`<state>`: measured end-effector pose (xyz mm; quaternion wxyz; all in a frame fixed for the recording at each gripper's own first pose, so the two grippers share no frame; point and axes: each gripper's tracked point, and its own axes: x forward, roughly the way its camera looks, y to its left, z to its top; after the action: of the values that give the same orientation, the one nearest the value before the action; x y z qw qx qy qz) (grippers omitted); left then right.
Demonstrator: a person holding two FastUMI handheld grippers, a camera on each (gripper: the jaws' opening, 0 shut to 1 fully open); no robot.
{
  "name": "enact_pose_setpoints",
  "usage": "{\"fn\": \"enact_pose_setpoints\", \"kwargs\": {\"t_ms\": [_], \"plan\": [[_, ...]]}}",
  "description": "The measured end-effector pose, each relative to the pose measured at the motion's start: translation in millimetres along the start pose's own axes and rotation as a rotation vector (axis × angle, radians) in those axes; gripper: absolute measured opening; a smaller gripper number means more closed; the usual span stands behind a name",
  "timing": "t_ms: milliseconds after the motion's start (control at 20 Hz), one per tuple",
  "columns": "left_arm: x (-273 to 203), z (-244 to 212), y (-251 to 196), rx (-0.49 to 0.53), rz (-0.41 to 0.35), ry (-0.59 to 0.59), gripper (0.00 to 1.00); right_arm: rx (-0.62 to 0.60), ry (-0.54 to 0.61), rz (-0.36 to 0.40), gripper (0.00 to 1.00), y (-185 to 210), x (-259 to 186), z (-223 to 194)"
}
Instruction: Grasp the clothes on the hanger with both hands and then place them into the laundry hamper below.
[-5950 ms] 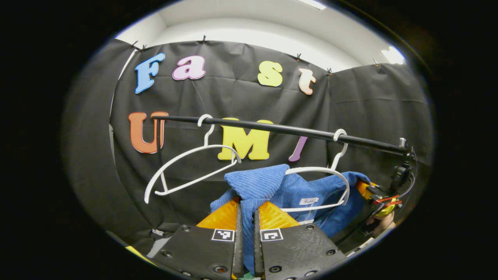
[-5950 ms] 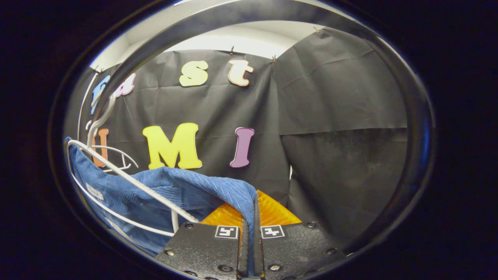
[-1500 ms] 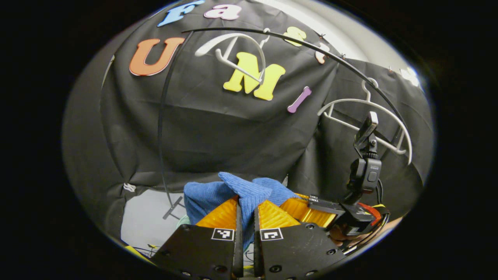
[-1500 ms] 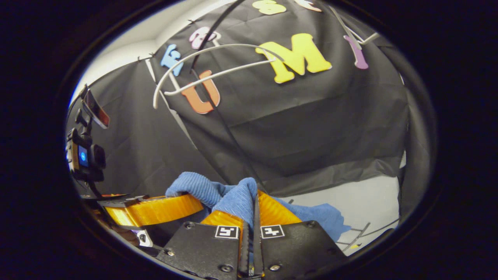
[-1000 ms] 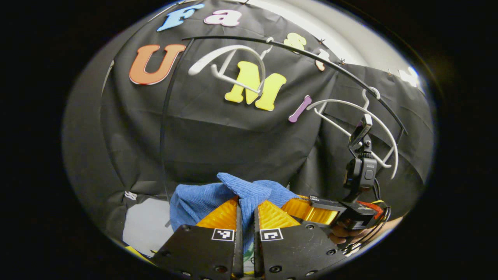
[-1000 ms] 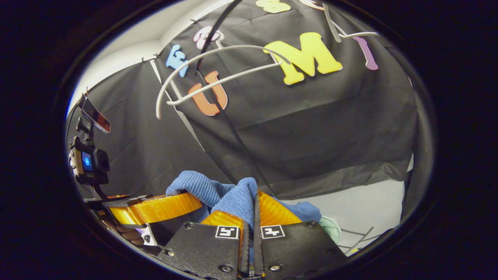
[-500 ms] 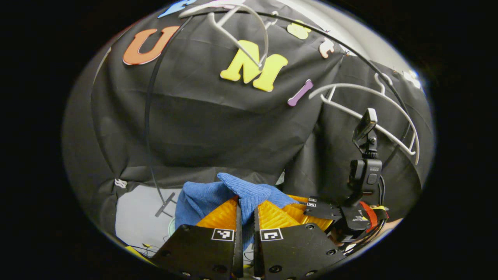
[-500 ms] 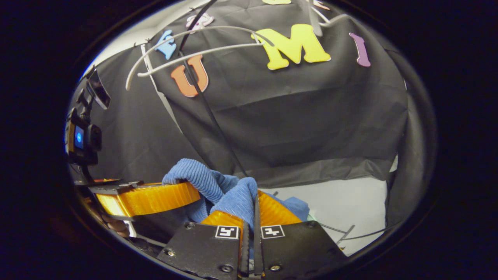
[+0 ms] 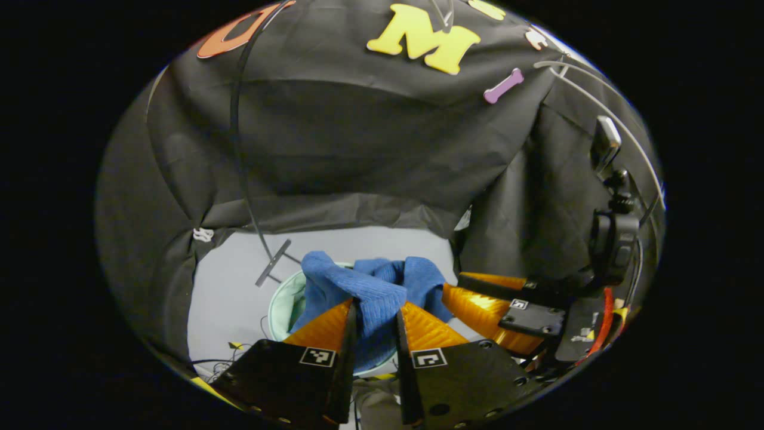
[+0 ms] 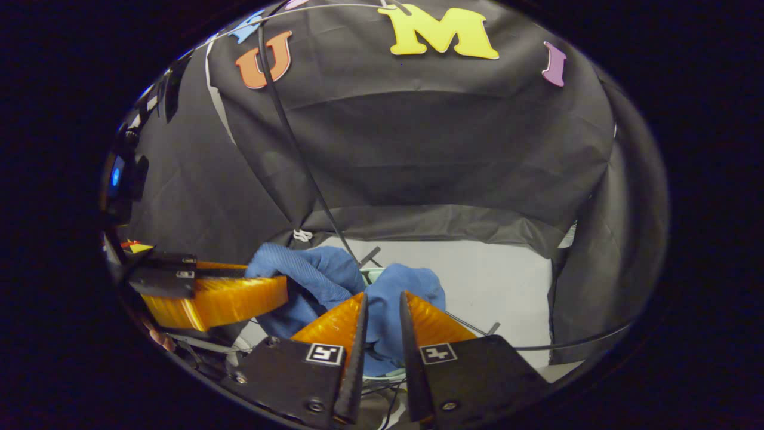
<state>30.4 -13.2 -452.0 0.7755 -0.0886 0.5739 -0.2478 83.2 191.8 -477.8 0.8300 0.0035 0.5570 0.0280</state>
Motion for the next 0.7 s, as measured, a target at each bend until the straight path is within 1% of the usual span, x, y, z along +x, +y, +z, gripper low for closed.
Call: {"fn": "enact_pose_setpoints", "kwargs": {"t_ms": [50,100,150,300,350,400,500,550,600,650,700], "plan": [[2,-2,-5,-0.005,-0.009,0.004,0.46,-0.028,0.016,-0.016,0.39,-5,-1,-4],[1,-2,-10,-0.014,-0.02,0.005,0.52,-0.045,0.021,-0.015,0.44,-7,-2,-5],[-1,-1,-14,-0.017,-0.032,0.01,0.51,-0.049,0.022,-0.011,0.43,-10,0,-6],[-1,0,-6,-0.015,-0.013,0.009,0.73,-0.037,0.019,0.001,0.45,-10,1,-8],[0,-4,-3,-0.025,-0.008,0.01,0.84,-0.032,0.019,0.004,0.46,-10,2,-11],[0,-7,1,-0.037,-0.003,0.013,0.75,-0.03,0.019,0.007,0.47,-11,1,-11],[-1,-7,8,-0.063,0.015,0.01,0.85,-0.042,0.012,0.005,0.48,-13,-4,-13],[-2,-7,10,-0.074,0.023,0.006,0.85,-0.054,0.002,0.006,0.52,-15,-7,-14],[-2,-5,11,-0.081,0.034,0.002,0.89,-0.068,-0.009,0.009,0.63,-16,-11,-12],[-3,-4,11,-0.085,0.044,-0.003,0.91,-0.084,-0.022,0.016,0.63,-14,-15,-13],[-4,-5,13,-0.089,0.053,-0.011,0.99,-0.103,-0.037,0.023,0.64,-13,-21,-13]]}}
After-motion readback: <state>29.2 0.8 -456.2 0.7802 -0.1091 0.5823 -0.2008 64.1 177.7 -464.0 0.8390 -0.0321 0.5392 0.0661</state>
